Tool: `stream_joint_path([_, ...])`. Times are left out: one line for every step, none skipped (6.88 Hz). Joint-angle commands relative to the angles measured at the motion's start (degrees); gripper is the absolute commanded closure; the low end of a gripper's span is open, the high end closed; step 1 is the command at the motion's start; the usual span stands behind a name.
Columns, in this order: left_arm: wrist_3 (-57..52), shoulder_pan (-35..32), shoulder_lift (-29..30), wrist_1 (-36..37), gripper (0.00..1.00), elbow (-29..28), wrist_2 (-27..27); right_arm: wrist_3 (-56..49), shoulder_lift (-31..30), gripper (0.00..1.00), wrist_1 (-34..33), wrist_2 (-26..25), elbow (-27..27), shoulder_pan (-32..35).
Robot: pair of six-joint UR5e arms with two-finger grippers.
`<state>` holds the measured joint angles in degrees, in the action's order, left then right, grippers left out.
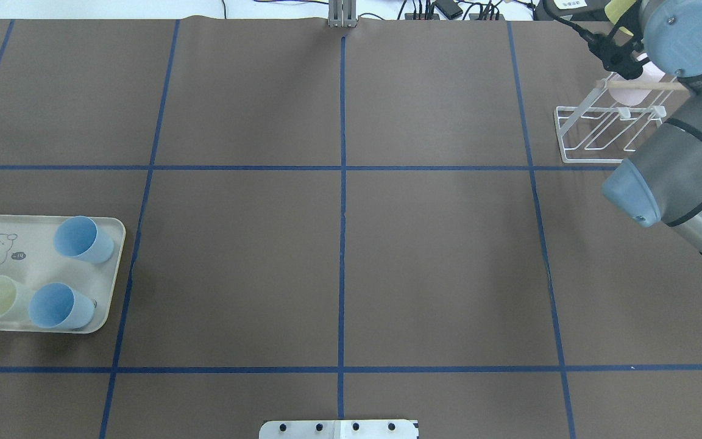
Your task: Transfer IKEA cup to right arm and place on rack
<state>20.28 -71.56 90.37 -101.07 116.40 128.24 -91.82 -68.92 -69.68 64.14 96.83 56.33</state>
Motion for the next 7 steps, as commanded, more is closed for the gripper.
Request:
stream_joint_path([0.2, 0.0, 0.0, 0.0, 0.0, -0.2, 0.4, 0.9, -0.8, 0.82, 9.7, -0.8, -7.4, -0.8])
stream_joint_path([0.2, 0.0, 0.0, 0.0, 0.0, -0.2, 0.4, 1.3, -1.6, 0.77, 9.7, -0.7, -7.7, -0.8])
stream_joint_path([0.2, 0.0, 0.0, 0.0, 0.0, -0.3, 0.4, 1.4, -1.8, 0.76, 9.7, -0.7, -7.8, -1.0])
stream_joint_path([0.2, 0.1, 0.0, 0.0, 0.0, -0.3, 0.4, 1.3, -1.8, 0.76, 9.7, -0.7, -7.9, -1.2])
stream_joint_path([0.2, 0.0, 0.0, 0.0, 0.0, -0.3, 0.4, 1.4, -1.8, 0.76, 9.7, -0.7, -8.2, -1.4])
stream_joint_path([0.2, 0.1, 0.0, 0.0, 0.0, -0.4, 0.4, 1.4, -1.9, 0.76, 9.7, -0.7, -8.4, -1.6])
stream_joint_path([0.3, 0.1, 0.0, 0.0, 0.0, -0.4, 0.4, 1.4, -1.8, 0.76, 9.7, -0.7, -9.1, -1.8])
